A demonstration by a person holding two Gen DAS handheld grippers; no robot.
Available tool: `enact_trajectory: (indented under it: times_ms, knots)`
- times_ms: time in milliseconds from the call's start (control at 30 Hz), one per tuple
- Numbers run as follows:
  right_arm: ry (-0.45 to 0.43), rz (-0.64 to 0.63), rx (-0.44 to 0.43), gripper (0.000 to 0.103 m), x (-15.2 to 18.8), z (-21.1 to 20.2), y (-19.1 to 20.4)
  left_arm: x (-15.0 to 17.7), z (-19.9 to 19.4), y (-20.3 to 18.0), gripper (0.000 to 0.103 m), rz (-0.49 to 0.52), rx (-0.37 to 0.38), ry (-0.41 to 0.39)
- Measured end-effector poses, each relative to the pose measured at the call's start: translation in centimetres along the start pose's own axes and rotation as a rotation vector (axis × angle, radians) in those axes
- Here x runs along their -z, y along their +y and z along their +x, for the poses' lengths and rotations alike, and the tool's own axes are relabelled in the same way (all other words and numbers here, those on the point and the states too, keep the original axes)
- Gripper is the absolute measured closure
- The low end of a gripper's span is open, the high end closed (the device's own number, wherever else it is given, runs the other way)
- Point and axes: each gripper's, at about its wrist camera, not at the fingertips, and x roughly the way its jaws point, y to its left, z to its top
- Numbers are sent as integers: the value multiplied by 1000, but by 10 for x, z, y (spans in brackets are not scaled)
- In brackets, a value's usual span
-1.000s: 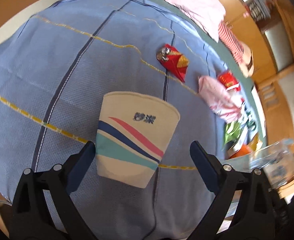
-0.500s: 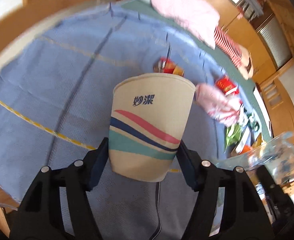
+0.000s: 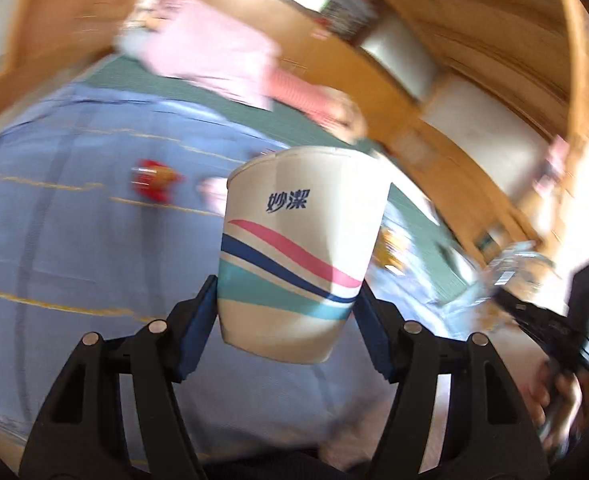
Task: Collect trash
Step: 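Carry the cup and bag to the wastebasket and release both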
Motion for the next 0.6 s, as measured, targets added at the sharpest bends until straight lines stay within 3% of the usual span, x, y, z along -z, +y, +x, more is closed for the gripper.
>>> enact_trajectory:
  times_ms: [167, 233, 267, 300, 333, 433, 533, 567, 600]
  knots:
    - [170, 16, 121, 96, 42, -24, -51, 30, 10, -71, 37, 205, 204, 96]
    - [303, 50, 160, 91, 67, -13, -69, 45, 19, -95, 37, 258, 286, 151]
    - [412, 66, 170, 75, 83, -2, -78, 50, 23, -105, 37, 277, 319, 176]
    - [488, 72, 180, 65, 93, 6, -83, 57, 27, -117, 37, 302, 352, 202]
    - [550, 86, 207, 48, 106, 12, -91, 65, 30, -128, 37, 332, 383, 227]
    - [459, 162, 254, 43, 101, -6, -112, 91, 39, -155, 37, 416, 451, 293]
    - [285, 294, 330, 38, 79, -44, -141, 117, 51, -178, 36, 493, 511, 378]
    - [247, 309, 350, 36, 74, -52, -144, 123, 53, -183, 32, 523, 520, 402]
    - [211, 318, 370, 35, 69, -61, -147, 131, 55, -191, 18, 558, 526, 429]
